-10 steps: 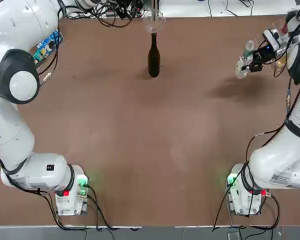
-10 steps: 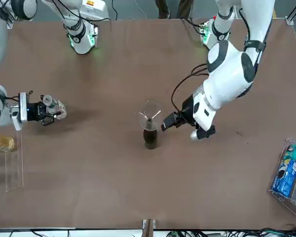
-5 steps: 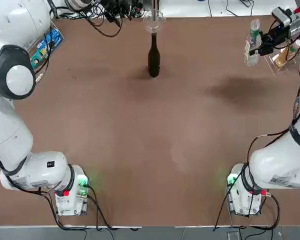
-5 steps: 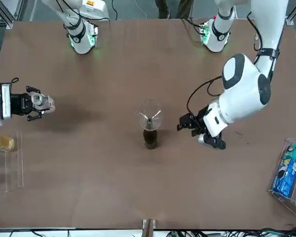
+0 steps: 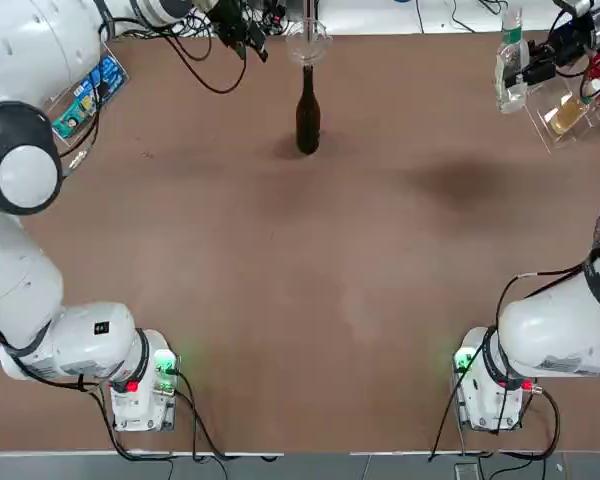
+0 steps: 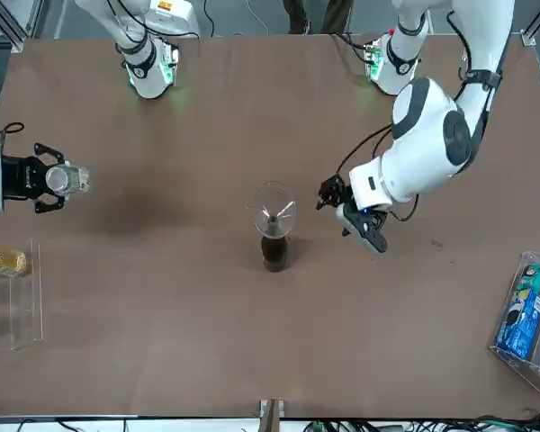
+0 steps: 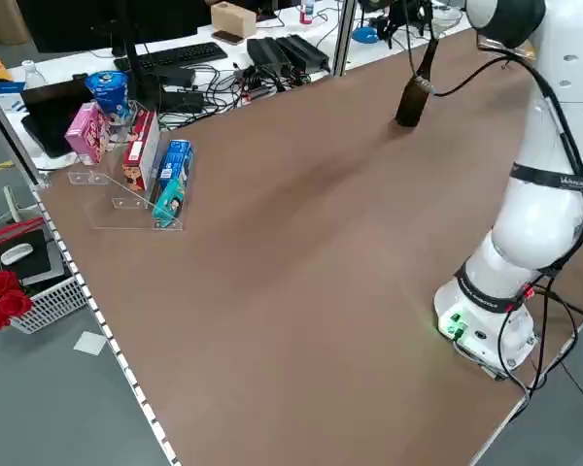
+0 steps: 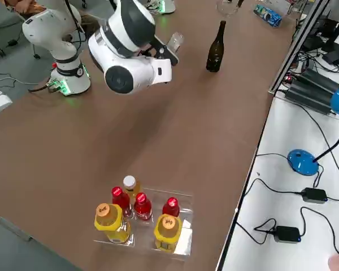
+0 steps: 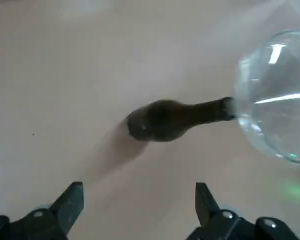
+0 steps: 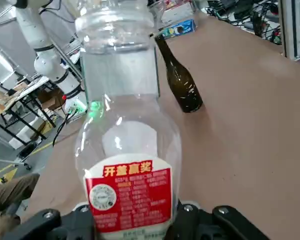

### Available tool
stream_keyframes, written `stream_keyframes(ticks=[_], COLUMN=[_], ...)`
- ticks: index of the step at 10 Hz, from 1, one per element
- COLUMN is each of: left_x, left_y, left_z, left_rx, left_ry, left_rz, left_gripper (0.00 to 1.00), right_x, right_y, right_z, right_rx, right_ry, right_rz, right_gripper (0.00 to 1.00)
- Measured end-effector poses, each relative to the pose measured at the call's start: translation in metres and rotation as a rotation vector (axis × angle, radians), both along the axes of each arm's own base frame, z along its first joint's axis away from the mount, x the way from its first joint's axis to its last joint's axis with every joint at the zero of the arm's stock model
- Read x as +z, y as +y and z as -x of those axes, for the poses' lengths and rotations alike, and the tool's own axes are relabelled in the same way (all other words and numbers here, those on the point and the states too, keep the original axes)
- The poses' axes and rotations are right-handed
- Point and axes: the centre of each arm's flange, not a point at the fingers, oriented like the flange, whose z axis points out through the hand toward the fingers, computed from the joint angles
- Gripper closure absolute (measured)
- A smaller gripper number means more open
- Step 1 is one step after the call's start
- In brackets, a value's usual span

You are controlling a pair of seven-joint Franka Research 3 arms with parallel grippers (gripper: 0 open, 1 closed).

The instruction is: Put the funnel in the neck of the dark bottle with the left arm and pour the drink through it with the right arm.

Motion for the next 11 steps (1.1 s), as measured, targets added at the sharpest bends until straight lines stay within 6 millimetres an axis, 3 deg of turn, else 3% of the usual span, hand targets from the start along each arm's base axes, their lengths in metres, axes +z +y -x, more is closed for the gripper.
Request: stream_keyframes(ticks=[3,6,11], left_x=[0.007,-0.016,-0.06], left_y=[0.005,0.006,-0.025], left_z=[0.016,0.024,0.028], left_rx=[-0.031,-0.179,-0.624], left_ry=[-0.135,-0.304,-0.538], left_rz=[0.123,0.195,0.289], left_gripper=[0.02,0.0,0.0], right_x=[0.048,0.089,0.111], right_y=[0.034,0.073,0.092], right_z=[-0.009,-0.015,-0.015], right_rx=[-0.12,-0.233,-0.357], right_ry=[0.08,0.142,0.271], right_rz=[0.072,0.141,0.165], right_gripper=[0.57,0.56,0.56])
